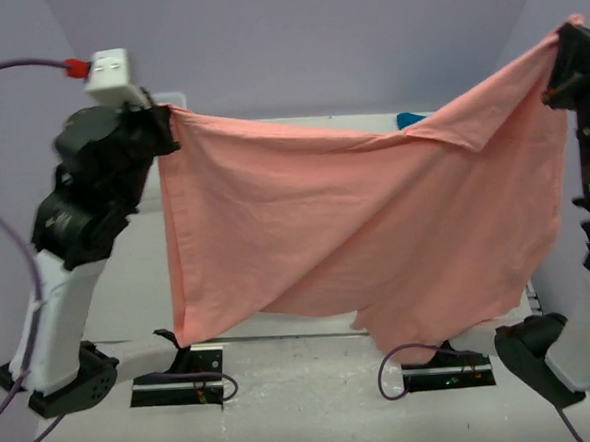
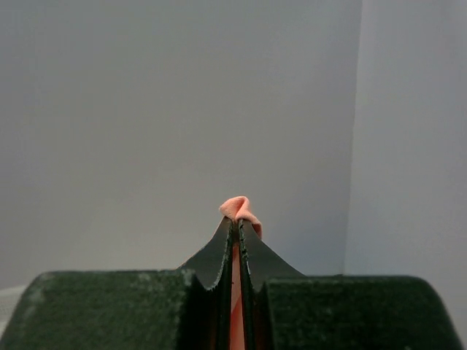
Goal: Fold and stack the t-shirts
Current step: Flatten out the tshirt
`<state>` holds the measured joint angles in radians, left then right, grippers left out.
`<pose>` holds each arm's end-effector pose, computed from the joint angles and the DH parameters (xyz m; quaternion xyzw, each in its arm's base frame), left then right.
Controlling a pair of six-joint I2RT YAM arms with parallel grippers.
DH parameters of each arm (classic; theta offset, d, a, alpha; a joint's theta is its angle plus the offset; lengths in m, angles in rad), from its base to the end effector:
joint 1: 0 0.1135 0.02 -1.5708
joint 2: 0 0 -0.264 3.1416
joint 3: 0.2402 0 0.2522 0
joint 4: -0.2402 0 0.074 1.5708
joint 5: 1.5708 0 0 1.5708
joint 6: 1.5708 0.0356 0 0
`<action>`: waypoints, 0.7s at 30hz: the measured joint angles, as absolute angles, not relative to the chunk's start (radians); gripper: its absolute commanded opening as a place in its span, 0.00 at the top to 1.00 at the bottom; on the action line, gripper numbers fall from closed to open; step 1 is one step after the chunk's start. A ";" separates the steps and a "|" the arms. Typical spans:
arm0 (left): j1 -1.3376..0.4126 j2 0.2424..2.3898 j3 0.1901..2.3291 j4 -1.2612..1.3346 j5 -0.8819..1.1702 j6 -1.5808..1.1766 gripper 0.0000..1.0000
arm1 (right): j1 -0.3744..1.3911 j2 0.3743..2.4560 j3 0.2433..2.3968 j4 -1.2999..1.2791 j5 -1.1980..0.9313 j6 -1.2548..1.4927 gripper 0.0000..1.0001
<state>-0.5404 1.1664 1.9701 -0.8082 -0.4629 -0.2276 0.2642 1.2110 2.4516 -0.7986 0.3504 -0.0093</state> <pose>0.1358 -0.0629 0.5737 -0.0524 0.7066 -0.1065 0.6976 0.0484 0.0004 0.6577 0.0741 0.5419 0.0133 0.8371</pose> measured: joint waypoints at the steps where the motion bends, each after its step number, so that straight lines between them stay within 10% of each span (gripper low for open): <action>1: -0.537 1.205 1.923 -0.793 -0.472 -0.230 1.00 | 0.264 1.256 2.448 -0.788 0.350 -0.012 1.00; 10: -0.336 1.776 1.512 -0.656 -0.368 -0.311 1.00 | 0.186 1.763 2.280 -0.737 0.263 -0.019 1.00; 21: -0.134 1.952 1.663 -0.651 -0.326 -0.344 0.92 | 0.150 2.102 2.268 -0.766 0.185 -0.038 1.00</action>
